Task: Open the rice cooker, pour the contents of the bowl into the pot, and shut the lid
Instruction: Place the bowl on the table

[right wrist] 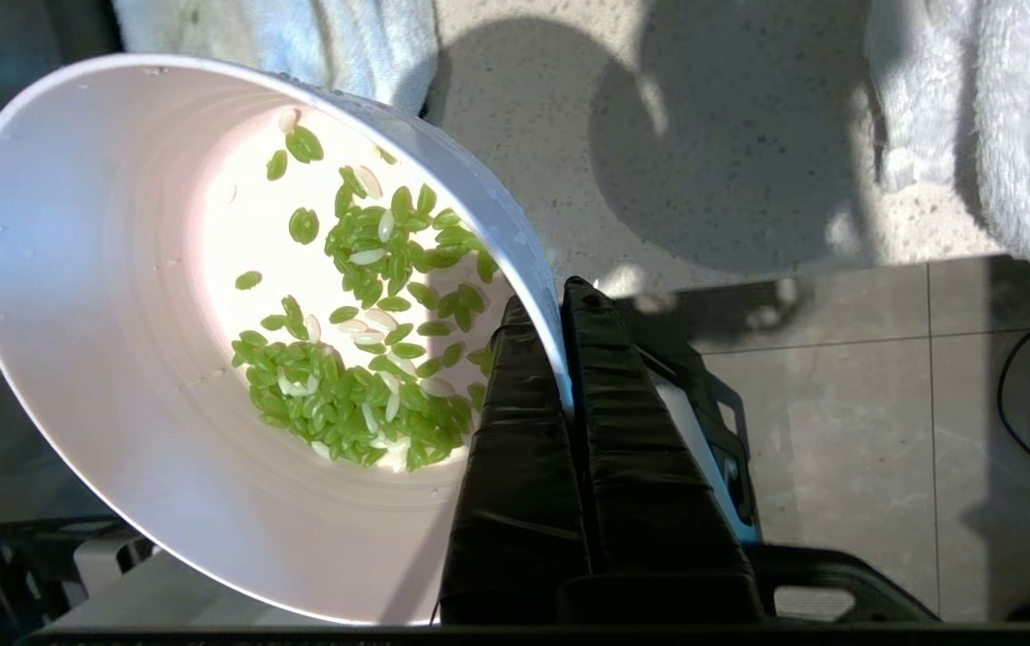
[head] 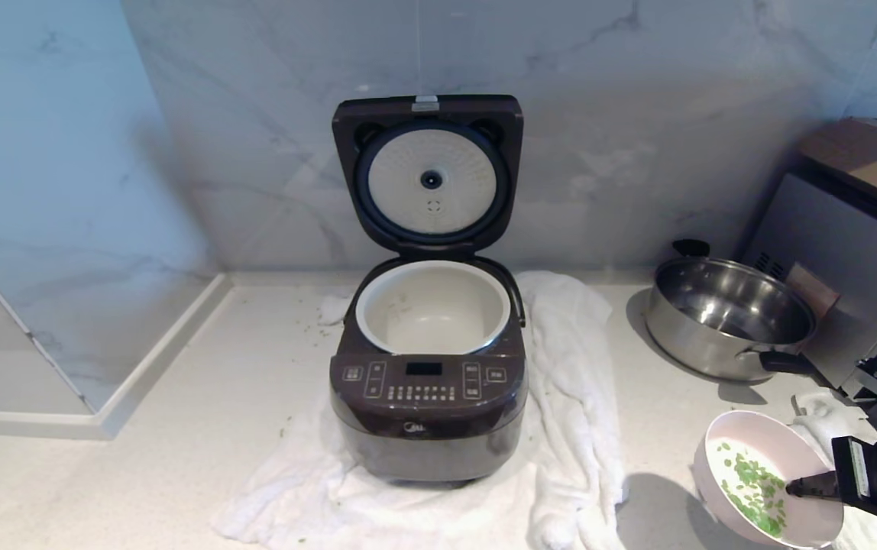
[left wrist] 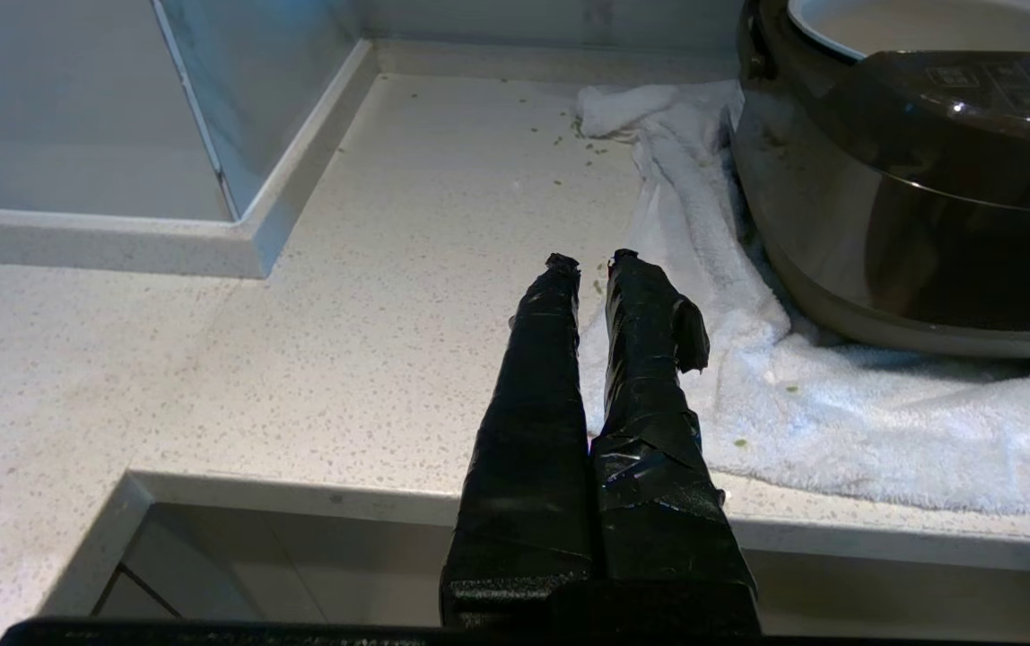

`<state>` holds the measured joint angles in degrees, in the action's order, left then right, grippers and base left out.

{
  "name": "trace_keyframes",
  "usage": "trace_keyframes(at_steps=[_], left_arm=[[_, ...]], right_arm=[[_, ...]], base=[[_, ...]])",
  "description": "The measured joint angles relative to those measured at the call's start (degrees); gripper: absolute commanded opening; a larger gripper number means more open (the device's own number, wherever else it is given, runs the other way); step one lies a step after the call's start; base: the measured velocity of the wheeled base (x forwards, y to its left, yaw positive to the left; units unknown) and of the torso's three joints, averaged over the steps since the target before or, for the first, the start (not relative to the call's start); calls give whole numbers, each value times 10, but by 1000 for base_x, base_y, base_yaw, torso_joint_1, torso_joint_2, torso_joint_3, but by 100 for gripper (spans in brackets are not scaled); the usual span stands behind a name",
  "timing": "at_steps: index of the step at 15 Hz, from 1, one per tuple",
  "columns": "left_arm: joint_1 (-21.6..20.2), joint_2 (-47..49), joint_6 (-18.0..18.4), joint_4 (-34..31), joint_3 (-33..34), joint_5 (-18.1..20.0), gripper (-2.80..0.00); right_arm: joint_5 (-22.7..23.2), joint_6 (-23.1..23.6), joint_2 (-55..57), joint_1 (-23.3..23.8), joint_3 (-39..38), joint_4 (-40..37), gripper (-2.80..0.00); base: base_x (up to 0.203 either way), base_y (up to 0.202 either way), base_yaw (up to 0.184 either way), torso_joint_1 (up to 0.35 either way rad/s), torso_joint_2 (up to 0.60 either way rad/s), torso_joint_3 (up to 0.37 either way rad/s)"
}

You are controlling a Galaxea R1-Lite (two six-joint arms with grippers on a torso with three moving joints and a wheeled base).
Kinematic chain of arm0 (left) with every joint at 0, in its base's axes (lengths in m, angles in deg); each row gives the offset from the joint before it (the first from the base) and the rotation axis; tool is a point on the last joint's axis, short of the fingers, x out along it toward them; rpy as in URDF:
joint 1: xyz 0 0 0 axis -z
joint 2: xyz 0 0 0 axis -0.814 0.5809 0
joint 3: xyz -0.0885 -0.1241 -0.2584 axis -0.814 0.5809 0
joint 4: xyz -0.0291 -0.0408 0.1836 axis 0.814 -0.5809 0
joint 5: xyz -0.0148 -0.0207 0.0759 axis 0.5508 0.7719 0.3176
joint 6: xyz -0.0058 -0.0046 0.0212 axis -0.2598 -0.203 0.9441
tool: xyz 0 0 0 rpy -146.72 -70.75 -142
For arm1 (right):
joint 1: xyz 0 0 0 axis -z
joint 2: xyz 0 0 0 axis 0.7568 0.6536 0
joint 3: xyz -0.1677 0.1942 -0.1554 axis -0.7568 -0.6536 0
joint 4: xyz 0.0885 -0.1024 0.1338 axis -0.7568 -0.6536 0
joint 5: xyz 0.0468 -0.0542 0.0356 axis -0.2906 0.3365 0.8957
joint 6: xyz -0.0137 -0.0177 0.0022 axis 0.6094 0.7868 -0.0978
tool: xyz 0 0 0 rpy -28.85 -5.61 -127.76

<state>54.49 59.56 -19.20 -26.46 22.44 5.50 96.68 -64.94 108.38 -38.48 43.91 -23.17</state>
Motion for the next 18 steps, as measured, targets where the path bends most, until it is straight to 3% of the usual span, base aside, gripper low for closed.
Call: trace_keyframes(at_steps=[3, 6, 9, 18], left_arm=[[0, 0, 0, 0, 0, 0, -280], [0, 0, 0, 0, 0, 0, -280], [0, 0, 0, 0, 0, 0, -280], [0, 0, 0, 0, 0, 0, -280]], right_arm=[[17, -1, -34, -14, 55, -105, -280], [25, -8, -52, -31, 81, -155, -280], [25, -32, -58, -53, 85, -158, -280], [25, -31, -91, -61, 80, -158, -280]], base=[[0, 0, 0, 0, 0, 0], [0, 0, 0, 0, 0, 0], [0, 0, 0, 0, 0, 0], [0, 0, 0, 0, 0, 0]])
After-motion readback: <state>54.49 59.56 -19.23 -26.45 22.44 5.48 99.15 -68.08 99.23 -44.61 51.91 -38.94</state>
